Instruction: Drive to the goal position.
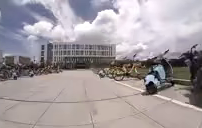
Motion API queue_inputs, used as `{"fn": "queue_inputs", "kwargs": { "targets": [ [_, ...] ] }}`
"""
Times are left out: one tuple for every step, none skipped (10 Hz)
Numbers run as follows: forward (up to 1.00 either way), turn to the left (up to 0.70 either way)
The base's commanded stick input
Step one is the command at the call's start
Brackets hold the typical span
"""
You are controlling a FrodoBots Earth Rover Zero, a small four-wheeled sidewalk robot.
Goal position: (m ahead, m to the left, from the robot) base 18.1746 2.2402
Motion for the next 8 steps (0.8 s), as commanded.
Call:
{"fn": "queue_inputs", "kwargs": {
  "targets": [
    [0.70, 0.03],
    [0.70, 0.03],
    [0.70, 0.03],
    [0.70, 0.03],
    [0.70, 0.03],
    [0.70, 0.03],
    [0.70, 0.03],
    [0.70, 0.03]
  ]
}}
